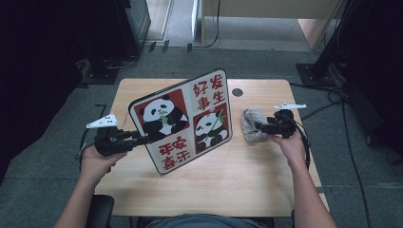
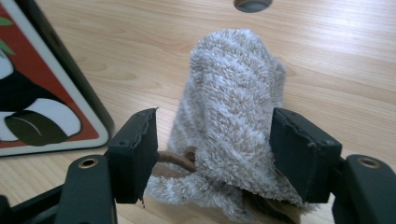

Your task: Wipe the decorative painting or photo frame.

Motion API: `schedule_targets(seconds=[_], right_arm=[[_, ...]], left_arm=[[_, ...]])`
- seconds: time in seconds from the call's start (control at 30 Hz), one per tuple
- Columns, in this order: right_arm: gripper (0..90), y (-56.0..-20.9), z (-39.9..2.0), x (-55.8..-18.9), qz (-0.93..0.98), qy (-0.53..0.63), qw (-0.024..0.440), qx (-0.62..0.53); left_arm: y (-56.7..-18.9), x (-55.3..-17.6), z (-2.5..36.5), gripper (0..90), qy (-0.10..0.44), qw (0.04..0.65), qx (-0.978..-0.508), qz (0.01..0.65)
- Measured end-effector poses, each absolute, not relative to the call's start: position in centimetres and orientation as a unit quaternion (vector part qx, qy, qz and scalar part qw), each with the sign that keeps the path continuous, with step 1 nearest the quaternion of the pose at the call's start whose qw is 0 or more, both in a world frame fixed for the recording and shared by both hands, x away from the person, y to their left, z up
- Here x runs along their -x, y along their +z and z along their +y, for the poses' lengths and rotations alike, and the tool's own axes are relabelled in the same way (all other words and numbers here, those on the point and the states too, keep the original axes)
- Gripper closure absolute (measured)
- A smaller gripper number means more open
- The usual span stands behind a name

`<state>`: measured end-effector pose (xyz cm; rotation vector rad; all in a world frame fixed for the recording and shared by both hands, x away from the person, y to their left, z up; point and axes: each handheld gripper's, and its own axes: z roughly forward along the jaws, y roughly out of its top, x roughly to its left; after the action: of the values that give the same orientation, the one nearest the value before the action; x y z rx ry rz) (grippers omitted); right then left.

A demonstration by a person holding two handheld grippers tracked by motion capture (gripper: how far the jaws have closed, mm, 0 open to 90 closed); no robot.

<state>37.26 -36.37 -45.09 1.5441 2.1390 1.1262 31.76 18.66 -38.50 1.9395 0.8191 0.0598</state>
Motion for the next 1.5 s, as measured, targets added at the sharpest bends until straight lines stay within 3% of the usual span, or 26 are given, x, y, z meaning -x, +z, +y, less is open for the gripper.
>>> schedule_targets(seconds=[0.63, 1.5], right_arm=[[33.0, -44.0, -36.8, -35.3, 0.728, 0.394, 0.162, -0.537], [33.2, -43.9, -35.4, -32.4, 0.745, 0.406, 0.141, -0.509]], left_arm=[[-38.9, -32.0, 19.1, 58.4, 0.032, 0.491, -0.797, 0.349], [-39.9, -33.2, 19.7, 57.0, 0.035, 0.478, -0.790, 0.382]])
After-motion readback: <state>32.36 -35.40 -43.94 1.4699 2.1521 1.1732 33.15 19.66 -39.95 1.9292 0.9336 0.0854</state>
